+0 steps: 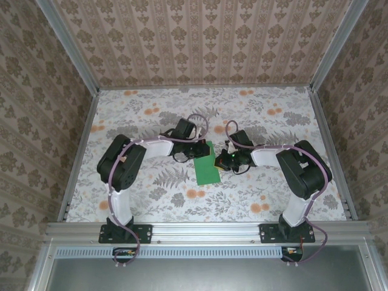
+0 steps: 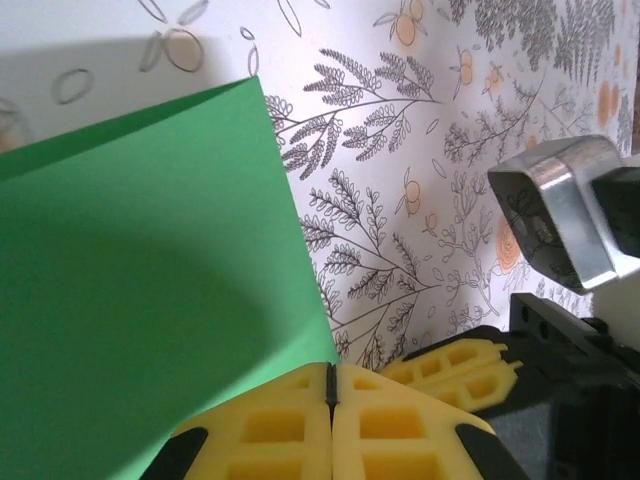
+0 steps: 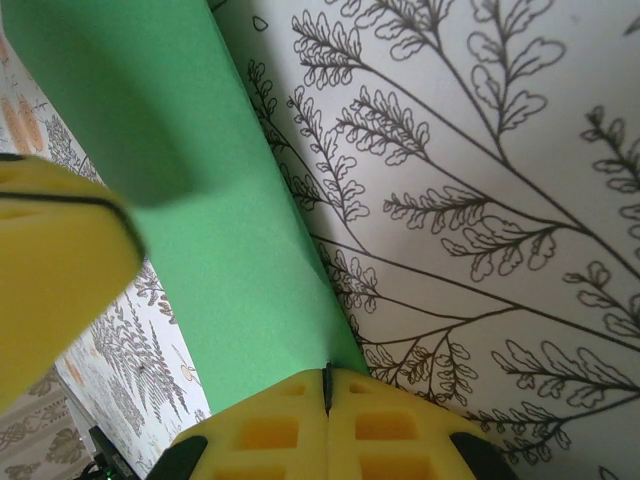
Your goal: Fold a paper plane with a square sheet of paper (pick it up from the middle)
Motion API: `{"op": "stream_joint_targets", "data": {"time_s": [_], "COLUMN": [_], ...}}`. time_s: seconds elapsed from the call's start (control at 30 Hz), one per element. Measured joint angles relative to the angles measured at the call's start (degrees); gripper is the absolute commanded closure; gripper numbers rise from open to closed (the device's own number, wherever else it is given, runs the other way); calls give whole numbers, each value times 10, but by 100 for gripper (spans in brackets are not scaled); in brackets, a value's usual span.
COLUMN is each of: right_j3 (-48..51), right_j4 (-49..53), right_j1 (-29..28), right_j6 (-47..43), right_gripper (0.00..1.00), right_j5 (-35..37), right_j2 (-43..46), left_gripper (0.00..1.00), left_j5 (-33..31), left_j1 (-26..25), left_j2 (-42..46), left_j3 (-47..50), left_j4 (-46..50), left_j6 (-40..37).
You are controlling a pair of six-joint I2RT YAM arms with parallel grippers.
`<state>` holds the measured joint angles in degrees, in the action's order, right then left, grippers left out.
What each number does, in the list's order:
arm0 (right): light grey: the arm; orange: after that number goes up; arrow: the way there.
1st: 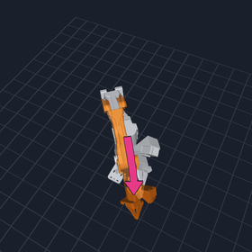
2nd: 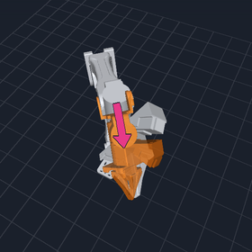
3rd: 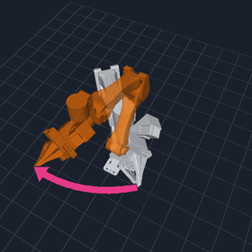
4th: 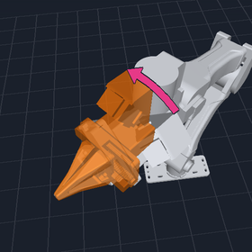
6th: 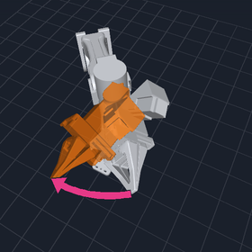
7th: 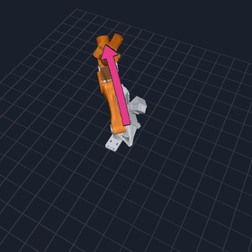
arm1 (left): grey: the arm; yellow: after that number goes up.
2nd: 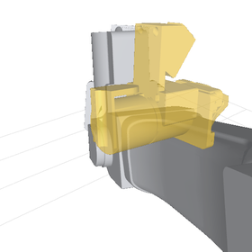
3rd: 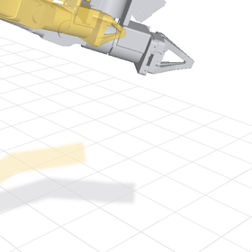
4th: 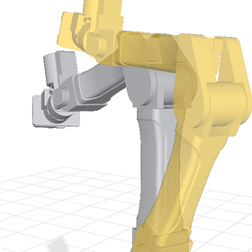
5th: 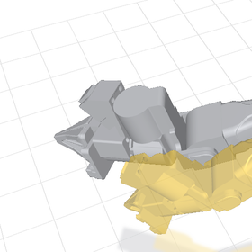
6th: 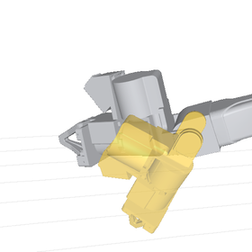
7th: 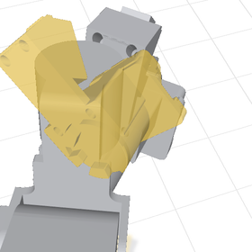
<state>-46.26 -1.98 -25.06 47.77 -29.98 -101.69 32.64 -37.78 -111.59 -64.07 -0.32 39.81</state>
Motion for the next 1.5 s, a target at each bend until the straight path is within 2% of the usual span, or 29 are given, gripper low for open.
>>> {"op": "stream_joint_targets", "data": {"time_s": [0.2,0.5,0.97,1.5], "right_j3": [0,0,14,111], "right_j4": [-5,-9,-24,0], "right_j1": [0,0,1,0], "right_j6": [0,0,-15,-33], "right_gripper": [100,100,100,100], "right_j5": [-4,-5,-13,-49], "right_j2": [-2,-4,0,83], "left_gripper": [96,98,100,100], "left_j5": [20,47,36,50], "left_j1": [-5,-5,-4,2], "left_j2": [-49,-68,-73,-72], "left_j3": [-25,-37,-39,-20], "left_j4": [-11,-27,-21,-57], "left_j6": [1,5,5,10]}}
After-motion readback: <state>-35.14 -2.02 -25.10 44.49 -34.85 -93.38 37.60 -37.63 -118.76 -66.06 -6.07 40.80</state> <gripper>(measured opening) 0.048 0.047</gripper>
